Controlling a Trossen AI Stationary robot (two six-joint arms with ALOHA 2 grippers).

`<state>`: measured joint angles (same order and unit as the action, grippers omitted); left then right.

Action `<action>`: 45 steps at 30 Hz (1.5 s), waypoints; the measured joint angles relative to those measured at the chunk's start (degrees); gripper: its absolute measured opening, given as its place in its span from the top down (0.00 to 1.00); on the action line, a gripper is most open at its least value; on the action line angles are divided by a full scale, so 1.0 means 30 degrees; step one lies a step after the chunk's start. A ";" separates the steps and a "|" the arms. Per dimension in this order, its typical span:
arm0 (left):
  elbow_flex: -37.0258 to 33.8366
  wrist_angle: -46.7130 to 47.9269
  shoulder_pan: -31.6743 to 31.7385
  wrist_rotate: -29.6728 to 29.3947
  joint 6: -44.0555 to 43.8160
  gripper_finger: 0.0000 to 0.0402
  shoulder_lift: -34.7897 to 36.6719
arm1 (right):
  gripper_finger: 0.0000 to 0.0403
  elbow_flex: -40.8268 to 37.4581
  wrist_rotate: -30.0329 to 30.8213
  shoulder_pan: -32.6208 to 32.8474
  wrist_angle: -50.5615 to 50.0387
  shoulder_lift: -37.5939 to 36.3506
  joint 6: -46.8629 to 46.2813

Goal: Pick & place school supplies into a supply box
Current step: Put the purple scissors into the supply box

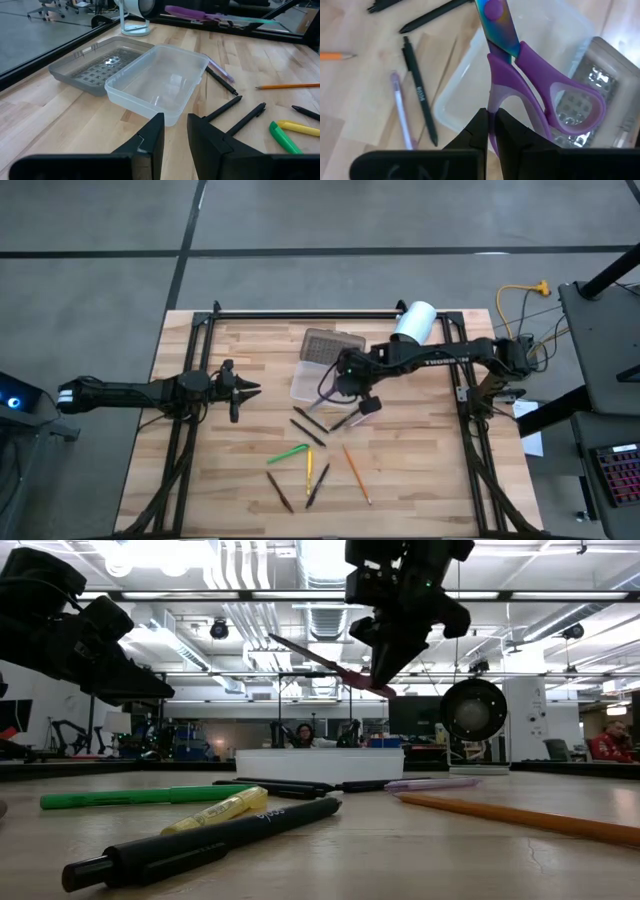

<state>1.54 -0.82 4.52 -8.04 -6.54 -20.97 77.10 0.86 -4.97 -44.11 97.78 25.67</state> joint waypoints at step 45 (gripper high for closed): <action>-0.0004 -0.0007 0.0001 0.0004 -0.0004 0.83 0.0000 | 0.97 -0.0681 -0.2854 -0.1671 0.2422 0.2084 -0.8121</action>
<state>1.53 -0.84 4.53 -8.03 -6.55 -20.97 75.06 -7.70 -9.98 -36.84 104.03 1.30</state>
